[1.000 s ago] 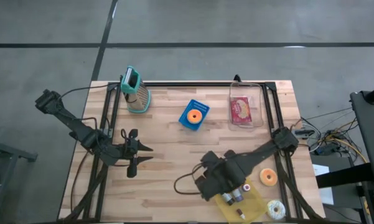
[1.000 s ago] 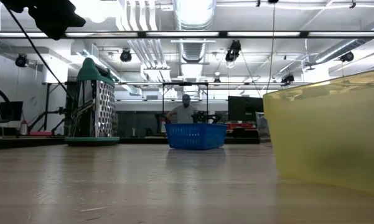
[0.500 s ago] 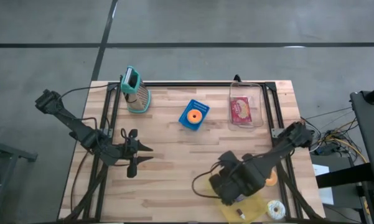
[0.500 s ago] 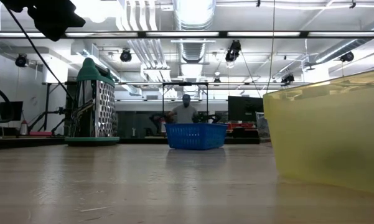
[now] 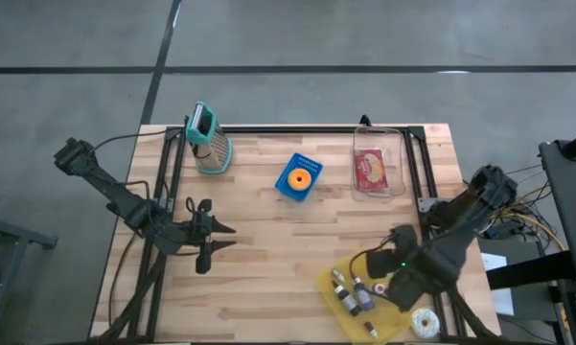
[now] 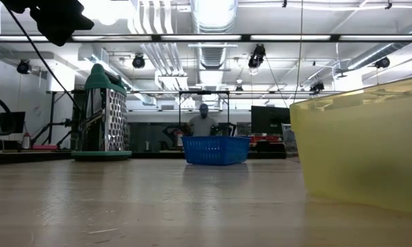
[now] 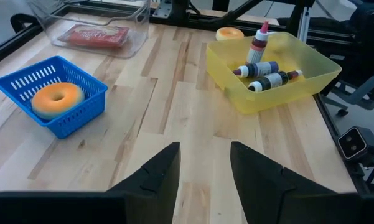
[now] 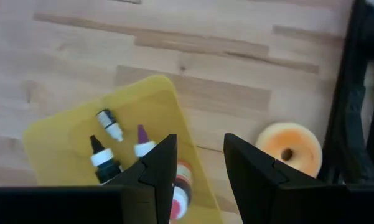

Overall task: Pick & Place Food Item
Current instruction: Stack the top orange donut on top of the top left orange donut in the blue bin

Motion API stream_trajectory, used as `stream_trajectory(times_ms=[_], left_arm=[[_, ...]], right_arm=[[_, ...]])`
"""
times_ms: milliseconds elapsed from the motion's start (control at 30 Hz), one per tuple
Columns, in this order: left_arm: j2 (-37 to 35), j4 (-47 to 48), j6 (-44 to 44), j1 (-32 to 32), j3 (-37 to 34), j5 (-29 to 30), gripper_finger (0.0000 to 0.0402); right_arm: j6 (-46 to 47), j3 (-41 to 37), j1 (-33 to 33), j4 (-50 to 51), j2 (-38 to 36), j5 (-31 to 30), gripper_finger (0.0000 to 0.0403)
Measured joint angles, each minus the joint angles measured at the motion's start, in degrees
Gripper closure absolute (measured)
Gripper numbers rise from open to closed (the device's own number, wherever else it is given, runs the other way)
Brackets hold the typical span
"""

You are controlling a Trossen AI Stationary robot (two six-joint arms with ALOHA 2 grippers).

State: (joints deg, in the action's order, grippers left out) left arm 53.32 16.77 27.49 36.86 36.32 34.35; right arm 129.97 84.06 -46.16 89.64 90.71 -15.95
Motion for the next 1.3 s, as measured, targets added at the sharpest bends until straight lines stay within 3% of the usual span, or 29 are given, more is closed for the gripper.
stream_trajectory(times_ms=[300,600,833,1033,1300], left_arm=[[0.0,0.0,0.0,0.0,0.0,0.0,0.0252],[0.0,0.0,0.0,0.0,0.0,0.0,0.0252],[0.0,0.0,0.0,0.0,0.0,0.0,0.0252],[0.0,0.0,0.0,0.0,0.0,0.0,0.0252],[0.0,0.0,0.0,0.0,0.0,0.0,0.0252]], right_arm=[[2.1,-6.2,-2.0,-0.7,-1.3,5.5,0.0287],[1.8,-13.1,-2.0,-7.4,-1.3,6.5,0.0288],[3.3,-18.6,-4.4,-9.6,-1.3,16.0,0.0285],[3.4,-22.9,-6.7,-22.6,-1.3,16.0,0.0282],[3.5,-26.8,-7.6,-25.6,-1.4,15.8,0.0284]])
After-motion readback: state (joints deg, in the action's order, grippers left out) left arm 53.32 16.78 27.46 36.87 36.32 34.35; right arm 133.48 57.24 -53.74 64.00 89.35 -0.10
